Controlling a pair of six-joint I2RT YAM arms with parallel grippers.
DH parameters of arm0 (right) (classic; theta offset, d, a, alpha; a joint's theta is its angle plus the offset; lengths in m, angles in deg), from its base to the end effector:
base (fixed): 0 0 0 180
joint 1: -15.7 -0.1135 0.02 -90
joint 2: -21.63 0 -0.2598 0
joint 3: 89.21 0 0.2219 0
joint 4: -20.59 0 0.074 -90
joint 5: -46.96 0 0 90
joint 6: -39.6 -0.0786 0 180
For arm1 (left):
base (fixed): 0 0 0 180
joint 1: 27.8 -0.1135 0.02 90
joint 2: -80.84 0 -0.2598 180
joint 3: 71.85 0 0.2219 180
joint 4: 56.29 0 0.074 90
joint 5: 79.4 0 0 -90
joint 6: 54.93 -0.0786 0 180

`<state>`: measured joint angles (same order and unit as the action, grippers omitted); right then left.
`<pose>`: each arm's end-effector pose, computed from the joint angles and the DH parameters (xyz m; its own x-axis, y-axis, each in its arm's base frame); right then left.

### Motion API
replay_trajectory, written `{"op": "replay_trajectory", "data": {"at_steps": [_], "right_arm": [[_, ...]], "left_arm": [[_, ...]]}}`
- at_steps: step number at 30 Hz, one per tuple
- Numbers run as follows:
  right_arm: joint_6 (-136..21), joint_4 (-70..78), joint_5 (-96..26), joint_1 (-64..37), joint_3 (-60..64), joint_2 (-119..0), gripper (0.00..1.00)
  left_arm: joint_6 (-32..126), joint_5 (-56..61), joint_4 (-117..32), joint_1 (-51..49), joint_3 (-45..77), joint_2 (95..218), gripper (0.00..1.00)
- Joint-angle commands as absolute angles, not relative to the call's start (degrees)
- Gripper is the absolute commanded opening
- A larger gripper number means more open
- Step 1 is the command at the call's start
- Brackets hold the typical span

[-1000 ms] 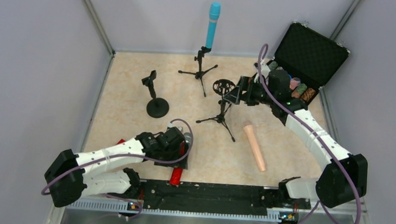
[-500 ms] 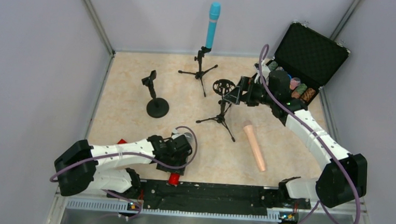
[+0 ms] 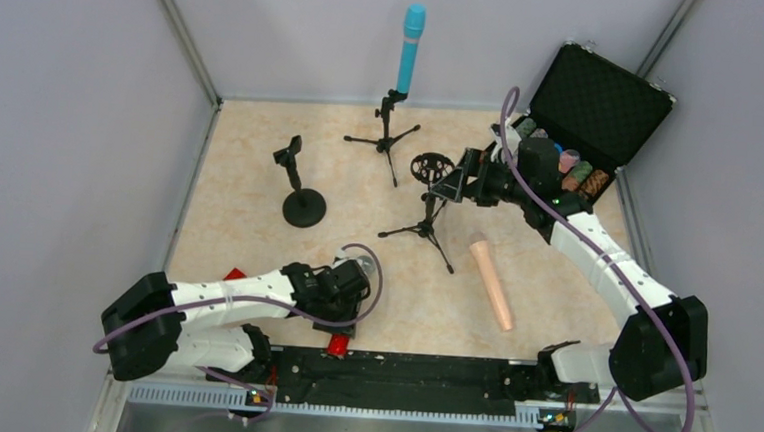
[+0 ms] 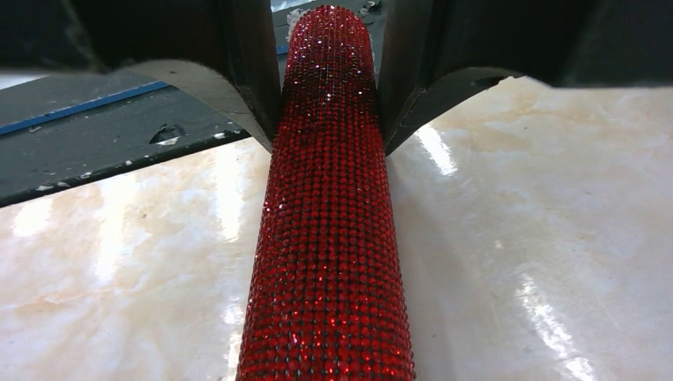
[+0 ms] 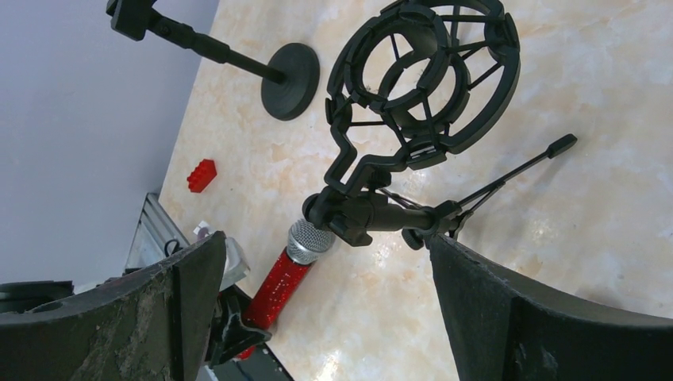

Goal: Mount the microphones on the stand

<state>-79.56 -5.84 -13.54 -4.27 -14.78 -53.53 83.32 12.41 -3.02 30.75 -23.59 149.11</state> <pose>0.2707 0.1395 0.2968 -0.7201 0.1895 -0.6674 -0.4101 0.6596 0.6298 0.0941 -0.1490 0.1328 -0.9653 0.1492 -0.2141 0.1918 0.9620 -0.1945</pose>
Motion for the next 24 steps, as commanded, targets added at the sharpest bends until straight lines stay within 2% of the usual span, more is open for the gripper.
{"op": "replay_trajectory", "data": {"at_steps": [1,10,19,24], "right_arm": [[-79.9,-3.3,-13.2,-3.7,-14.7,-51.7,0.96],[-79.2,-4.1,-14.6,-3.6,-14.2,-50.8,0.96],[-78.0,-6.0,-15.4,-3.7,-13.4,-50.1,0.95],[-77.7,-6.8,-15.9,-3.6,-12.9,-49.8,0.95]], "left_arm": [[82.1,10.9,-8.6,31.0,-23.1,149.0,0.0],[79.3,6.9,-12.4,28.7,-18.3,148.7,0.0],[73.7,-6.4,-16.7,20.2,-13.7,149.7,0.0],[73.9,-15.4,-22.6,12.2,-13.4,147.9,0.0]]}}
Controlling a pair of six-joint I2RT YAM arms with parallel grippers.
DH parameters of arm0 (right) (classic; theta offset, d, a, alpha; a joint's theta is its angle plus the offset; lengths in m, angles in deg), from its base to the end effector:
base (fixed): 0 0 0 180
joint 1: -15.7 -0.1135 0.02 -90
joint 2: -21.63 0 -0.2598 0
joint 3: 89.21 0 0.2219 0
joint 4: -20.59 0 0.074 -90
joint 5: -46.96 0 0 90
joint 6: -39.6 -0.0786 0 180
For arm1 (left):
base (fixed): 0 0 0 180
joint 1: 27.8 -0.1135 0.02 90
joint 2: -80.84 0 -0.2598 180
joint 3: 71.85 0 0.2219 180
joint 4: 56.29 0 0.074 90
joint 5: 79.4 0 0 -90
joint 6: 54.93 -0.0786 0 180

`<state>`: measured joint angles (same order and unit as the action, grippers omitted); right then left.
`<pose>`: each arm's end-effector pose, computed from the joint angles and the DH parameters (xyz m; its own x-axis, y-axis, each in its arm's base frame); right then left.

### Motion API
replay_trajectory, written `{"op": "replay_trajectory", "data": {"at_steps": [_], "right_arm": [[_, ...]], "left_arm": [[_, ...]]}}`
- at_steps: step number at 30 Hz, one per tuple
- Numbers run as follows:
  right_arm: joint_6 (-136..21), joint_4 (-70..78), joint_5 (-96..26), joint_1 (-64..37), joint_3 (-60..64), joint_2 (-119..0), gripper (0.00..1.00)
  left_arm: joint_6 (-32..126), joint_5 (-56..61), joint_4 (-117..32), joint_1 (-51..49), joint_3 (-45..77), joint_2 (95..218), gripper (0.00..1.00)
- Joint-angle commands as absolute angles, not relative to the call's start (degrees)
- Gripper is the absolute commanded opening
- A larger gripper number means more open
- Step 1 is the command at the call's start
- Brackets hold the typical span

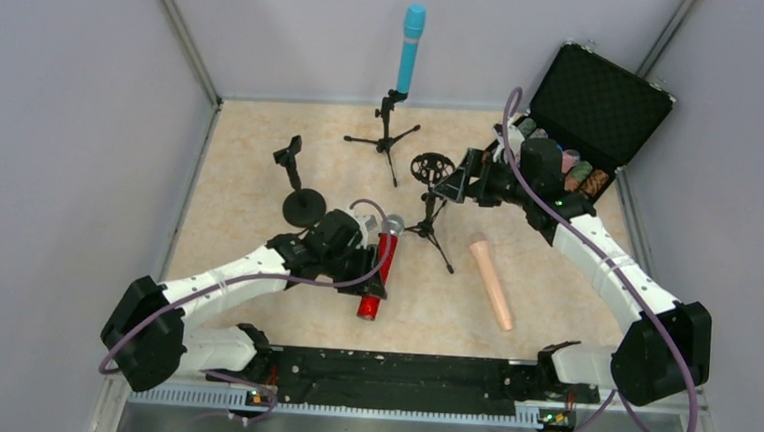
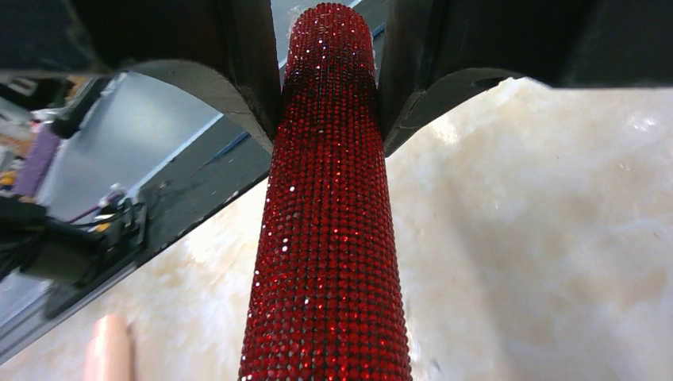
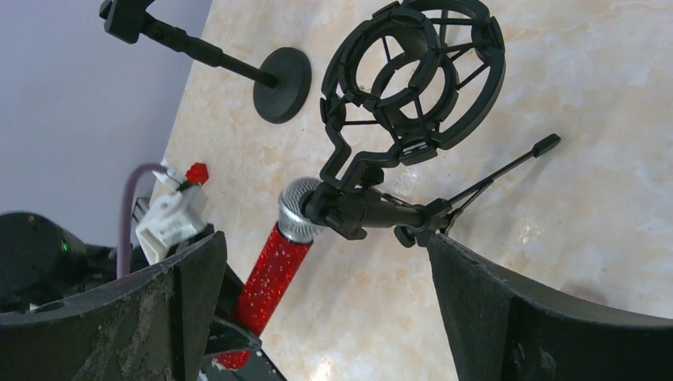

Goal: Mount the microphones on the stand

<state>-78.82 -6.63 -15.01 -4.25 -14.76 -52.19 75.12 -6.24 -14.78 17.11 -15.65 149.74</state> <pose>0.2672 0.1363 0.3013 -0.7014 0.1923 -0.6864 -0.4120 0.6763 0.6106 0.1470 -0.1787 0.1860 -0.9518 0.0792 -0.2965 0.2394 0.7958 -0.5562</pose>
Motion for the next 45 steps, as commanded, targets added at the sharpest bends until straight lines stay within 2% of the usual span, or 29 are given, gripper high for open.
{"op": "replay_trajectory", "data": {"at_steps": [1,10,22,37,45], "right_arm": [[-77.7,-6.8,-15.9,-3.7,-12.9,-49.8,0.95],[-77.5,-6.8,-14.6,-3.6,-11.2,-51.0,0.95],[-77.5,-4.0,-8.9,-3.7,-9.9,-51.0,0.95],[-83.2,13.0,4.6,-5.5,-12.9,-49.1,0.91],[-87.0,23.0,12.0,-9.8,-12.4,-50.0,0.9]], "left_arm": [[74.4,-17.0,-24.2,10.9,-13.6,147.5,0.0],[77.7,-29.8,-36.6,4.3,-12.1,146.2,0.0],[78.2,-34.6,-46.9,1.3,-8.2,142.0,0.0],[90.0,-36.3,-77.3,1.3,-13.2,137.7,0.0],[91.4,-37.6,-79.3,1.3,-13.7,137.5,0.0]]}}
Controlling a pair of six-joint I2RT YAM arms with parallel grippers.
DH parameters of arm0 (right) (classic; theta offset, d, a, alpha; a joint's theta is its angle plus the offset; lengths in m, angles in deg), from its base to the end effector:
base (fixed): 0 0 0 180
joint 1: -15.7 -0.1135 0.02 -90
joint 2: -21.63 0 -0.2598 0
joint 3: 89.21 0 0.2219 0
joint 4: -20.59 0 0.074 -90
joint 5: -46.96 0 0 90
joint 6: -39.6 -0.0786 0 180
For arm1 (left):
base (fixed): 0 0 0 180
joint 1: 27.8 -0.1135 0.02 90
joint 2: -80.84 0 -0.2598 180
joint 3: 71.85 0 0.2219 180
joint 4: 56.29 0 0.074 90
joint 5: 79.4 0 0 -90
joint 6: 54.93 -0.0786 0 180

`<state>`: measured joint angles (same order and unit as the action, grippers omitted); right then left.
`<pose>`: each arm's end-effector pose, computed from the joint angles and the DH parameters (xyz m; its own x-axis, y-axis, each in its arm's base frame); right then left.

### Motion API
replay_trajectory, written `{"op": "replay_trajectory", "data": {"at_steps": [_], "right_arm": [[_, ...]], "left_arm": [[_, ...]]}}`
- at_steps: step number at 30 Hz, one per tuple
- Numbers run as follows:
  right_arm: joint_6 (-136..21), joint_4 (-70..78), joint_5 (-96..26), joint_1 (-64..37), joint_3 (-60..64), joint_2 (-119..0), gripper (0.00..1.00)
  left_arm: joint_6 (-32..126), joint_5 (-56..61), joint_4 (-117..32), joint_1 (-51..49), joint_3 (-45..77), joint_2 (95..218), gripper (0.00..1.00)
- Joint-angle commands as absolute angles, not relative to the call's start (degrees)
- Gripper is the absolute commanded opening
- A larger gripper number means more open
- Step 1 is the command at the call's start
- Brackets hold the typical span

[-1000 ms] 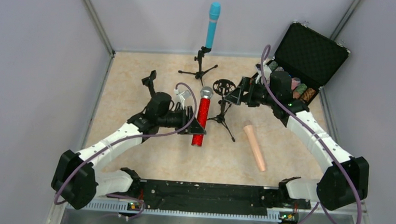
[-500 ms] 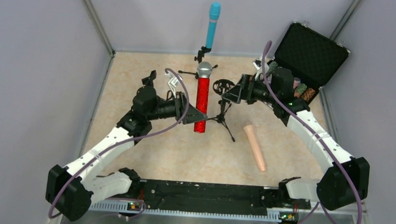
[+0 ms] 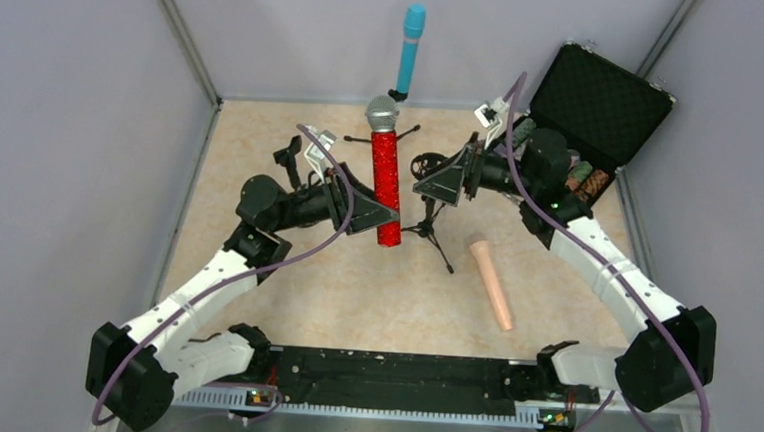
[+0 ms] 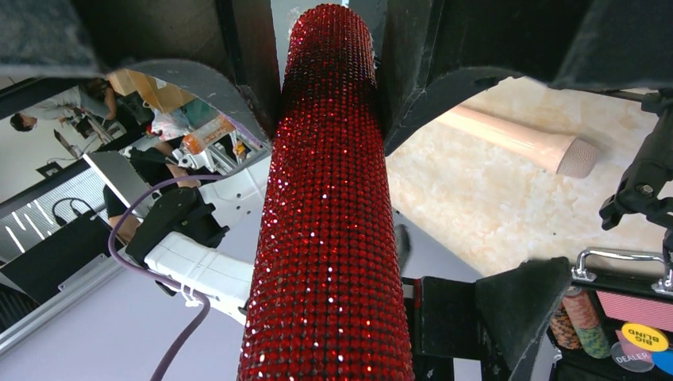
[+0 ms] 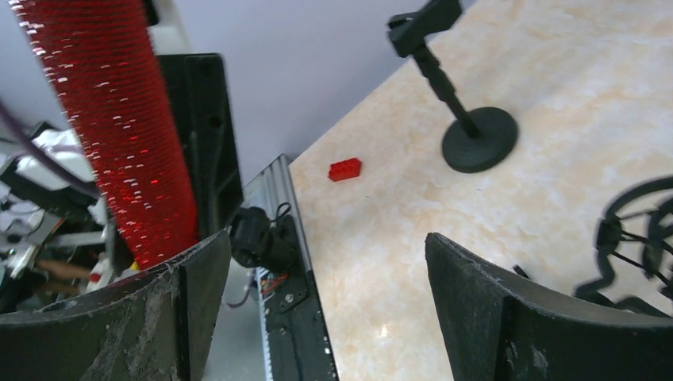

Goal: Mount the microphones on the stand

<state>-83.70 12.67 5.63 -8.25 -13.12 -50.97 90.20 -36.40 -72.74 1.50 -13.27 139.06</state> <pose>0.2405 0.1714 0.3652 -0.5818 0.1383 -0.8015 -0.7572 0.2676 0.5959 0.1700 -0.1613 0.3726 -0.6306 -0.2878 -0.7208 0.7468 0.0280 -0.6645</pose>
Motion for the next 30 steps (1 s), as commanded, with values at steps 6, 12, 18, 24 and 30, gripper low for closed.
{"op": "replay_trajectory", "data": {"at_steps": [6,12,18,24,30], "right_arm": [[-96.2,35.1,15.9,-9.9,-12.5,-50.6,0.89],[-99.7,37.6,16.2,-10.9,-10.2,-53.3,0.89],[-100.8,35.9,15.5,-13.9,-6.2,-57.6,0.87],[-103.2,36.2,15.4,-15.5,-2.8,-61.3,0.81],[-104.2,35.6,16.0,-17.6,-0.3,-64.3,0.77]], "left_arm": [[89.5,-37.6,-76.1,1.3,-14.6,136.8,0.0],[88.2,-39.1,-74.2,1.3,-15.2,137.1,0.0],[87.3,-40.3,-72.0,1.3,-15.1,138.2,0.0],[86.4,-41.7,-70.1,1.4,-15.3,139.8,0.0],[85.9,-41.6,-69.0,1.3,-15.6,141.0,0.0]]}}
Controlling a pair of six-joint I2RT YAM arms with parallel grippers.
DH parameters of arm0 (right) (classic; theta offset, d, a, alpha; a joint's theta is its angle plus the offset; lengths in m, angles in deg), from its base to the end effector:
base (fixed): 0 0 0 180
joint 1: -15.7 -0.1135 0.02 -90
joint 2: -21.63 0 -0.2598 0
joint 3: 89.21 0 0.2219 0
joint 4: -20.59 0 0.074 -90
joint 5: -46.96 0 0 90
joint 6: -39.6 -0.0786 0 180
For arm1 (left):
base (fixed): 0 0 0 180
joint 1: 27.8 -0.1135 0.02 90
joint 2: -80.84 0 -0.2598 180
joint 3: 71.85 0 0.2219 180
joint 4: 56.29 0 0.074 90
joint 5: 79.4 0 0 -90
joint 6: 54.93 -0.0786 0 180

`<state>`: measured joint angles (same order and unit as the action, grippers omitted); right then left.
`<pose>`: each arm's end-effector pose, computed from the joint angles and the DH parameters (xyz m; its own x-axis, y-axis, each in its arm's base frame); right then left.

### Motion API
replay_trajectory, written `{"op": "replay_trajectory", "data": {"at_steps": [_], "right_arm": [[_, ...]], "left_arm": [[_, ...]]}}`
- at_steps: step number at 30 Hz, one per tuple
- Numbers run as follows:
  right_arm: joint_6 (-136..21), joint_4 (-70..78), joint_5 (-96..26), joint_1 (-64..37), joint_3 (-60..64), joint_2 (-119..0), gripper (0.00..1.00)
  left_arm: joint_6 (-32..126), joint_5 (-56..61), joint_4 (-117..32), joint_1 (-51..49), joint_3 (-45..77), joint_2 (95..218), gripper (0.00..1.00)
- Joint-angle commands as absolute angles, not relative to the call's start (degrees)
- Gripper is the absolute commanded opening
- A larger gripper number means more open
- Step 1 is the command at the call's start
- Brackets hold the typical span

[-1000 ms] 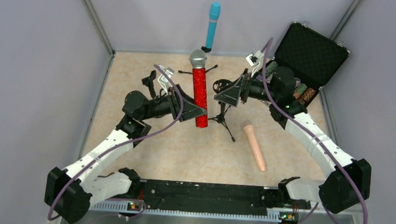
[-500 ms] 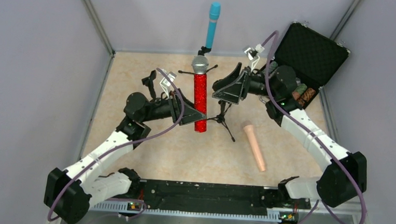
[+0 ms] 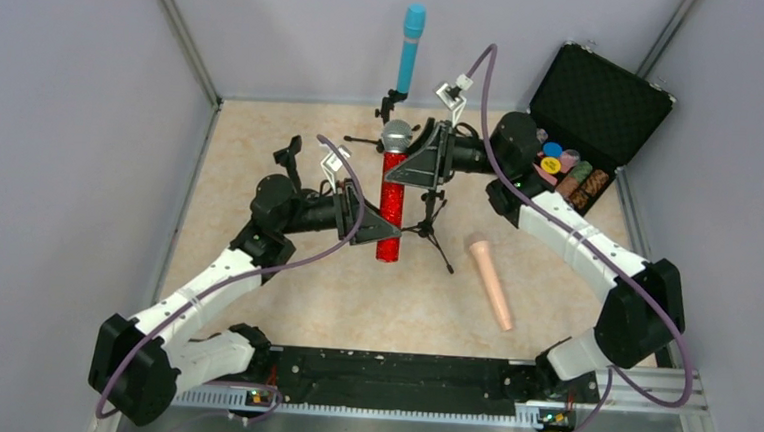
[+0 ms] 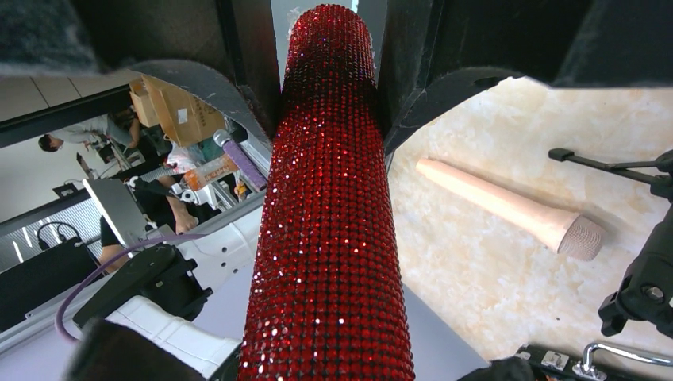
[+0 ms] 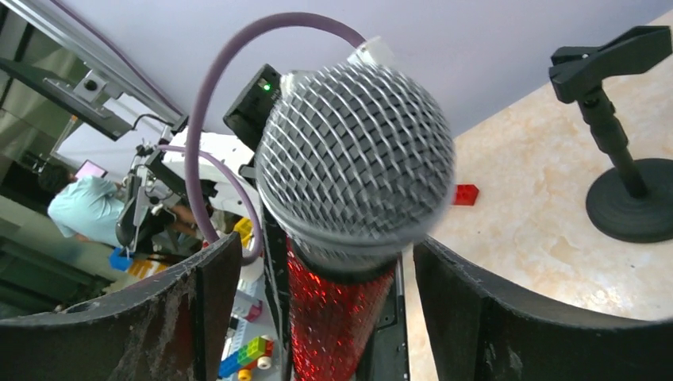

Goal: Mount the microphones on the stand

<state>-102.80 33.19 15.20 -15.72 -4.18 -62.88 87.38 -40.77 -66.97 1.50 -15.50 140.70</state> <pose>0.2463 0.2287 0.4003 -0.6591 0.0861 -0.7471 -0.7521 -0.0831 0.6538 0.1733 -0.1676 0.3400 -0.7101 -0.1680 -0.6838 0.6862 0.0526 -0.7255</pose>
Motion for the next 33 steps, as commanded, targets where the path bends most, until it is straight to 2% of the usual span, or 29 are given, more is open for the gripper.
{"op": "replay_trajectory", "data": {"at_steps": [1,4,6,11,14,17,18,22,23,25,29,33], "right_arm": [[-104.5,36.0,16.2,-17.8,-0.1,-64.6,0.74],[-106.3,38.4,16.9,-18.2,-0.7,-65.7,0.67],[-108.0,41.4,16.8,-18.2,-1.4,-65.9,0.57],[-111.8,46.4,17.5,-18.2,-2.3,-67.2,0.17],[-112.5,47.6,17.6,-18.2,-2.3,-67.5,0.0],[-112.1,47.5,17.6,-18.1,-2.3,-67.4,0.0],[-111.7,47.1,17.6,-18.1,-2.3,-67.3,0.0],[-108.3,42.8,17.2,-18.1,-2.3,-66.6,0.0],[-107.0,41.7,16.9,-18.1,-2.2,-66.3,0.0],[-104.1,37.6,16.1,-18.1,-2.2,-65.5,0.0],[-96.4,26.9,12.6,-18.1,-1.2,-64.0,0.0],[-88.0,15.1,6.4,-17.8,1.0,-62.8,0.0]], "left_arm": [[85.8,-41.4,-69.0,1.3,-15.6,141.1,0.0],[85.7,-40.7,-68.5,1.4,-15.9,141.4,0.0],[85.7,-40.6,-68.4,1.4,-16.1,141.7,0.0],[85.6,-40.8,-68.0,1.4,-16.2,142.4,0.0],[85.3,-40.4,-67.2,1.3,-16.3,142.5,0.0],[84.6,-39.7,-66.3,1.3,-16.4,142.5,0.01],[84.5,-39.4,-66.0,1.3,-16.4,142.5,0.07],[84.2,-39.8,-65.5,1.3,-16.2,143.4,0.44],[84.3,-40.2,-65.5,1.3,-16.0,143.8,0.49],[84.5,-41.1,-65.3,1.3,-15.8,144.6,0.69],[84.9,-40.4,-65.2,1.3,-15.9,145.4,0.82],[85.0,-38.1,-64.7,1.2,-16.3,144.9,0.87]]}}
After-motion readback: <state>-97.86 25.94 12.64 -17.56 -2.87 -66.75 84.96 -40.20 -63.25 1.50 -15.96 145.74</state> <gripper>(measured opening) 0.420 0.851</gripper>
